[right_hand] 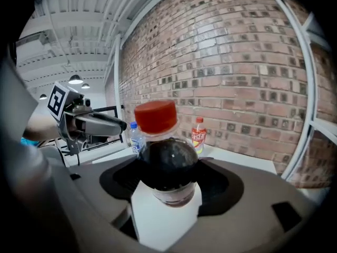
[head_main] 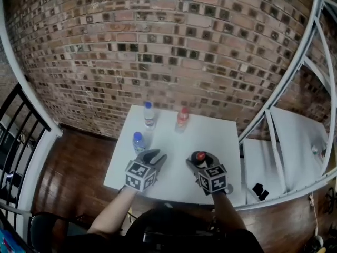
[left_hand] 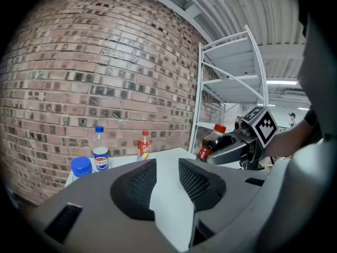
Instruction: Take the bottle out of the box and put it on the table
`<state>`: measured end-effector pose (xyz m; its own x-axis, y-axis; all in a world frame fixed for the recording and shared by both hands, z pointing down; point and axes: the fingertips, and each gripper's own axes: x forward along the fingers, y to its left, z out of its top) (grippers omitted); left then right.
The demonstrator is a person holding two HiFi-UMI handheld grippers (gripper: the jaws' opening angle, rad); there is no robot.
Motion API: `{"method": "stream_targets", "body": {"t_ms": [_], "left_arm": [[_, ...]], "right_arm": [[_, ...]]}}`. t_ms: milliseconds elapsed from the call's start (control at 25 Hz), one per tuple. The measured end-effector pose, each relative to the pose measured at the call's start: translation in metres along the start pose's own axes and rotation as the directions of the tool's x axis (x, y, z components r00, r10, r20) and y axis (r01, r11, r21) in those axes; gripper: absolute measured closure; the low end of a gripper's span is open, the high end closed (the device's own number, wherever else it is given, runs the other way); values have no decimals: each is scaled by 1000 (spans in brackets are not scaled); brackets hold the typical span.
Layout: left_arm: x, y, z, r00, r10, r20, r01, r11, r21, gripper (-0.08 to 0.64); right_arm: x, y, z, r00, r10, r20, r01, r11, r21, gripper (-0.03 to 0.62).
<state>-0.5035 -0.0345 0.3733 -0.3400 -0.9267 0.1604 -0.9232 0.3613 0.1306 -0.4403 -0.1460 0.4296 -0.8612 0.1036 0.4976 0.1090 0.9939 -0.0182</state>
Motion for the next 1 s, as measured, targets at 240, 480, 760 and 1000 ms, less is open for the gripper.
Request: {"method": "stream_targets", "body": {"t_ms": [240, 480, 760, 1000], "left_arm": [[38, 3, 1, 1000, 10, -10, -10, 1000, -15, 422], [64, 8, -20, 998, 6, -69, -7, 1000, -14, 423], [66, 29, -57, 986, 60, -156, -72, 995, -72, 423], [67, 42, -84, 971, 106, -213, -131, 986, -106, 423]], "right_arm": [[24, -34, 4, 999, 31, -30, -31, 1000, -2, 270], [49, -57, -22, 994, 61, -96, -58, 998, 36, 270], [89, -58, -77, 970, 118, -215, -110, 993, 48, 270], [112, -63, -98, 968, 121, -219, -120, 993, 16, 270]]}}
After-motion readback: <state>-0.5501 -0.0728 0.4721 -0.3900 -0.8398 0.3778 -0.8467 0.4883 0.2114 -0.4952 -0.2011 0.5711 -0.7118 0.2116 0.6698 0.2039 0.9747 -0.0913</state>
